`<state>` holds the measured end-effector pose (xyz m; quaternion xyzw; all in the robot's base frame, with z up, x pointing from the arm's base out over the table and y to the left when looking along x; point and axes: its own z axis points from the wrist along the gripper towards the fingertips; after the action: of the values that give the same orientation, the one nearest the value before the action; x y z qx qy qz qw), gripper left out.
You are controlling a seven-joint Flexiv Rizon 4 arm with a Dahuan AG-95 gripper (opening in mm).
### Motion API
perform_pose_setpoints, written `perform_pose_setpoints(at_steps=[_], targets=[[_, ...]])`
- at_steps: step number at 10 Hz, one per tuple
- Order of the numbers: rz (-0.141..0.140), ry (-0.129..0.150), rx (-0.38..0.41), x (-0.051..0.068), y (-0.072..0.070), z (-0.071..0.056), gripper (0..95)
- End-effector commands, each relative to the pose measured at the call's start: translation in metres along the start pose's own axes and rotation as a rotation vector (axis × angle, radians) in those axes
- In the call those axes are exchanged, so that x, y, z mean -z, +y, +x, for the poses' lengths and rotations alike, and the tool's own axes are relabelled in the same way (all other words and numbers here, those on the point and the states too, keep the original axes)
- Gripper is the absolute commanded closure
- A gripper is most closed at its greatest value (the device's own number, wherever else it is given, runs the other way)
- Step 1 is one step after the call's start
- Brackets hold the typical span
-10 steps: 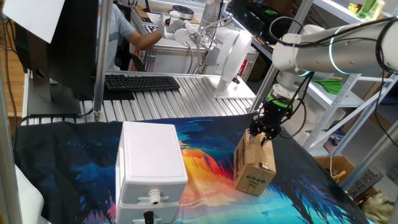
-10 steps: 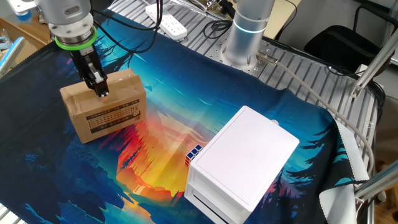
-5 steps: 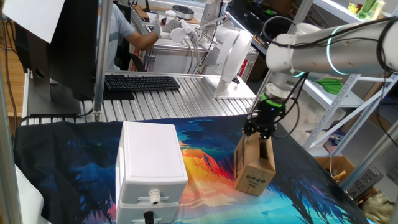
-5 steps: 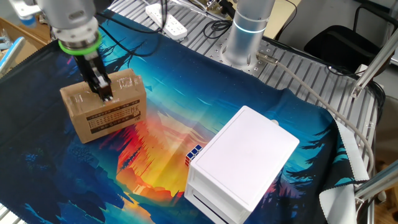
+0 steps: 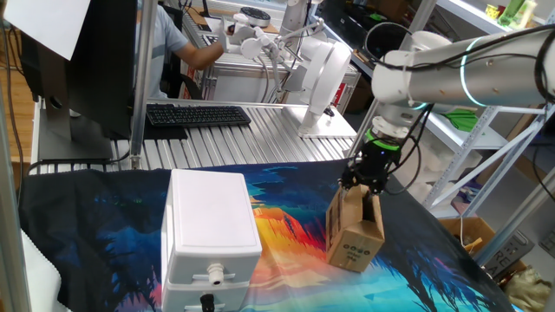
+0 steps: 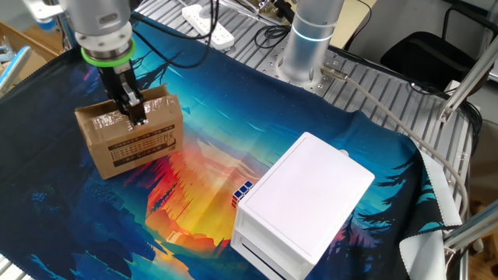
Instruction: Cover the box
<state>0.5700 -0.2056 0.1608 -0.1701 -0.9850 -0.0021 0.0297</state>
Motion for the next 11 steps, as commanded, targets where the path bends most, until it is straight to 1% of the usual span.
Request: perform_pose_setpoints(at_steps=[1,2,3,4,5,6,8,10,11], targets=[[0.003,0.006,0.0,0.015,-0.005,0.001,38.0],[0.007,0.016,0.004,0.022,-0.006,-0.002,38.0],[0.009,0.031,0.003,0.029,-0.007,-0.007,57.0],[0.01,0.033,-0.004,0.031,-0.008,-0.009,57.0],[0.009,0.026,-0.019,0.031,-0.008,-0.009,57.0],[0.018,0.018,-0.019,0.03,-0.009,-0.008,38.0],[0.026,0.013,-0.033,0.028,-0.011,-0.009,38.0],[0.023,0.011,-0.039,0.028,-0.011,-0.009,38.0],[0.027,0.01,-0.042,0.028,-0.011,-0.009,38.0]])
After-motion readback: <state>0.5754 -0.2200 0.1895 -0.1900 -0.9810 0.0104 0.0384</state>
